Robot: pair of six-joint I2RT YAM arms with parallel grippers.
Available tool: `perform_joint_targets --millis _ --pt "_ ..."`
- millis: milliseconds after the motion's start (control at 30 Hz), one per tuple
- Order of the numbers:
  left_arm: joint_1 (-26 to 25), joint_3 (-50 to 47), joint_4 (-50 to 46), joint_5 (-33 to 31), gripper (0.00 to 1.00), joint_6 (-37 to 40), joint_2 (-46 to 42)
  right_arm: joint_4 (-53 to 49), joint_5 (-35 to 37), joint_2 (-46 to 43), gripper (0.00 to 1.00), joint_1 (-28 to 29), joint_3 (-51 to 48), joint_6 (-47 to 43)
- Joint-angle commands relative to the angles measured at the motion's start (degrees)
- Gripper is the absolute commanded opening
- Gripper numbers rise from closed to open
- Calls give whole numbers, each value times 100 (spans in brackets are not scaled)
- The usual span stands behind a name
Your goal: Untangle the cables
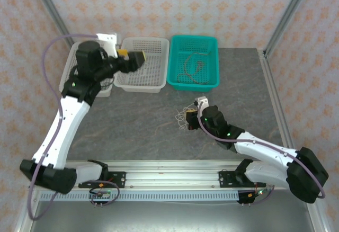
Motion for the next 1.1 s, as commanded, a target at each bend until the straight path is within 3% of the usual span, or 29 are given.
perform_joint_targets --millis 0,167,300,400,500,567,633,800,900,1067 --pt "-365 -834 383 745 98 1280 -488 621 -1008 177 0 -28 272 -15" --pt "-575 -1980 763 414 100 1588 -1265 260 -1163 1014 0 -43 639 69" --pt "-584 -2023 355 222 100 1577 -1212 330 -1616 1614 0 -199 550 283" --pt "-593 -1991 113 67 100 1326 -1004 543 -1517 1479 0 -378 242 763" --pt "-610 -1817 -461 -488 98 1017 -544 918 -1097 911 0 -588 -302 1216" --pt "-646 -1660 -838 -903 89 645 -181 795 -931 652 0 -708 -465 1302" --pt "-813 -1609 -1012 -1452 73 114 123 106 -836 649 0 -772 -345 1198" --pt "-1688 -1479 -1350 -2582 57 -1161 820 -95 -1220 645 0 -819 -429 913" --pt "-2003 -1347 -1549 -2785 45 -2427 1383 -105 -1207 645 0 -826 -526 874" --pt "-2367 -1028 -1486 -2733 43 -3664 2324 -264 -1091 645 0 -823 -557 714"
